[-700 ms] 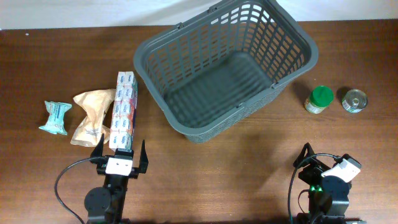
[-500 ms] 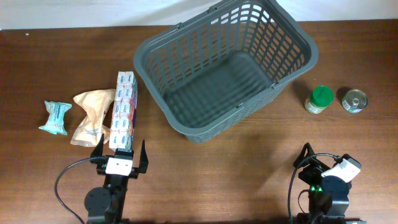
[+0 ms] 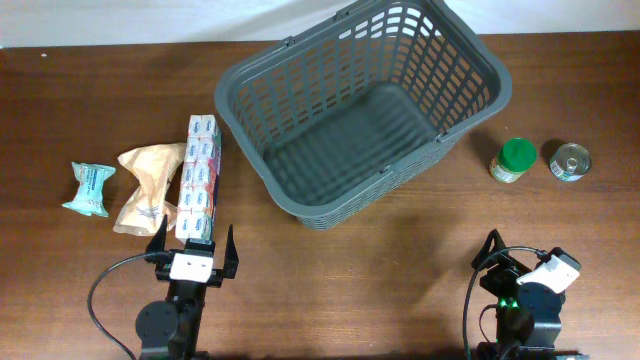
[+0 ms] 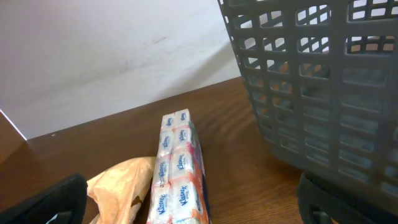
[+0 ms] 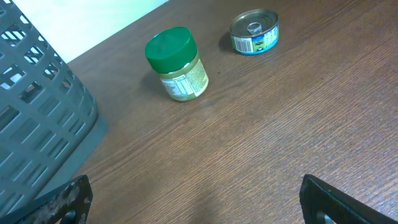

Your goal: Pack container

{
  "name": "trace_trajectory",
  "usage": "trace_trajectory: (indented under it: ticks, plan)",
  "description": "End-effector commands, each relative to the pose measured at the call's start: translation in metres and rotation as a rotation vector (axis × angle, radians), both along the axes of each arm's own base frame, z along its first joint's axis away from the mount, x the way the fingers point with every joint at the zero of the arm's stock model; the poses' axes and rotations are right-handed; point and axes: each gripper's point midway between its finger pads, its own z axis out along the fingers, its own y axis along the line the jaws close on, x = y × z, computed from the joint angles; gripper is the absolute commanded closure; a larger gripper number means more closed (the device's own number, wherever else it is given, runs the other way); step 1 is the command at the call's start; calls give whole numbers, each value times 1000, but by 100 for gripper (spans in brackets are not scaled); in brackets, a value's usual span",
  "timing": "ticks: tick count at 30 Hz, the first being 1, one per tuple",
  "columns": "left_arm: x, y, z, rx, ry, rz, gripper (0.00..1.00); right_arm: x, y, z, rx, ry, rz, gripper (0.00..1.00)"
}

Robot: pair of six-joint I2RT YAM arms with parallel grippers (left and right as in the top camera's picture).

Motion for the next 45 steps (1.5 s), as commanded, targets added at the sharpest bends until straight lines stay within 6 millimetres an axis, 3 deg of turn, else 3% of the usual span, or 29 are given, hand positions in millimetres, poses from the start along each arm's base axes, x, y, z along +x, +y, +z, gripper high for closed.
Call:
trace_trajectory:
  ticks: [1, 14, 19, 23, 25, 30, 34, 40, 45]
  plan:
    - [0, -1, 1, -9, -7, -6, 1, -1, -1, -3, -4, 3, -6, 1]
    - [0, -8, -9, -41, 40, -40, 1, -1, -2, -2, -6, 2, -8, 1]
    - [3, -8, -23, -208, 125, -18, 1, 0, -6, 1, -16, -11, -30, 1]
    - [4, -13, -9, -270, 137, -44, 1, 6, 11, 10, 25, -41, 65, 1]
    - [4, -12, 13, -270, 160, -34, 1, 8, 30, 36, 61, -103, 169, 1]
    - [7, -6, 54, -171, 290, -12, 1, 1, 48, 102, -3, -164, 296, 1]
    - [19, -5, 94, -126, 396, -35, 1, -2, 47, 151, -135, -109, 344, 1]
    - [43, -12, 173, -187, 491, -120, 1, 10, 49, 225, -91, 81, 375, 1]
    - [50, -15, 243, -198, 453, -153, 1, 28, 84, 303, 11, 74, 568, 1]
